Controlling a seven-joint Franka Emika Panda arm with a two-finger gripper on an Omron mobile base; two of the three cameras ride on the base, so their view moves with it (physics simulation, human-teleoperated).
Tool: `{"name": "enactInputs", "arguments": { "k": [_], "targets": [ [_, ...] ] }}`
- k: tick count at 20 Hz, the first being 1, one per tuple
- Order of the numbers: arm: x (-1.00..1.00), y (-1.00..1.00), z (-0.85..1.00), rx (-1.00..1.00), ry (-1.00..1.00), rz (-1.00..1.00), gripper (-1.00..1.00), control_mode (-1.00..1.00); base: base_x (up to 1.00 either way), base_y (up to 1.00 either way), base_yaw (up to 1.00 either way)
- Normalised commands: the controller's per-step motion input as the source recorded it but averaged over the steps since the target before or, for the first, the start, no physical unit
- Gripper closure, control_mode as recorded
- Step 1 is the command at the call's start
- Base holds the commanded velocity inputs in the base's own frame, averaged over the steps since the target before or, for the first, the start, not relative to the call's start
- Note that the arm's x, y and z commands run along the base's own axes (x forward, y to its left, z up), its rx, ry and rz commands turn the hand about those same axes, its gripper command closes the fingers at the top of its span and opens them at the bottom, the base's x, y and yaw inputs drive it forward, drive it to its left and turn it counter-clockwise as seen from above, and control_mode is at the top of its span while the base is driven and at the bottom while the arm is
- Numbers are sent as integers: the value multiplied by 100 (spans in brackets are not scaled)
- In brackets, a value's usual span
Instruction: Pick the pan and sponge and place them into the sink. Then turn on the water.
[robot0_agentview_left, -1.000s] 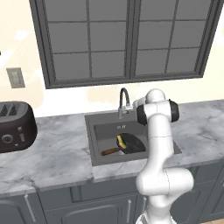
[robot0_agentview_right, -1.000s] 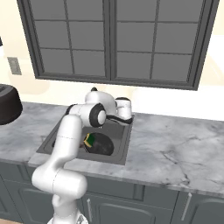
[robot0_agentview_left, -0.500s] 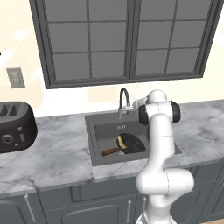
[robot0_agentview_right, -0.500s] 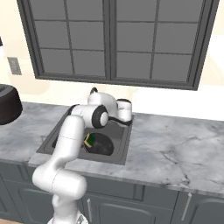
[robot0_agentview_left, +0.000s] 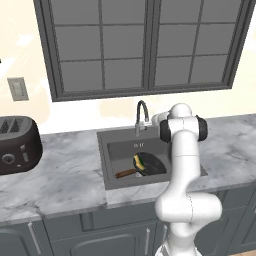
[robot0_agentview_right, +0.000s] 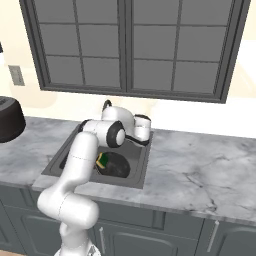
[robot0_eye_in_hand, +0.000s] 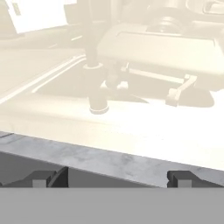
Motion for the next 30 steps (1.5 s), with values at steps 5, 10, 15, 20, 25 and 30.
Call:
{"name": "enactInputs", "arguments": {
  "k": [5, 10, 15, 20, 25, 30],
  "targets": [
    [48, 0, -15, 1, 11, 3, -100, -100, 0, 0, 0],
    [49, -3, -22, 0, 7, 2, -100, -100, 0, 0, 0],
    [34, 1, -47, -7, -4, 0, -100, -100, 0, 0, 0],
    [38, -6, -55, -9, -6, -1, -100, -100, 0, 0, 0],
    [37, -44, -45, -1, 0, -1, -100, -100, 0, 0, 0],
    [21, -58, -30, 0, 4, 0, -100, -100, 0, 0, 0]
  ]
}}
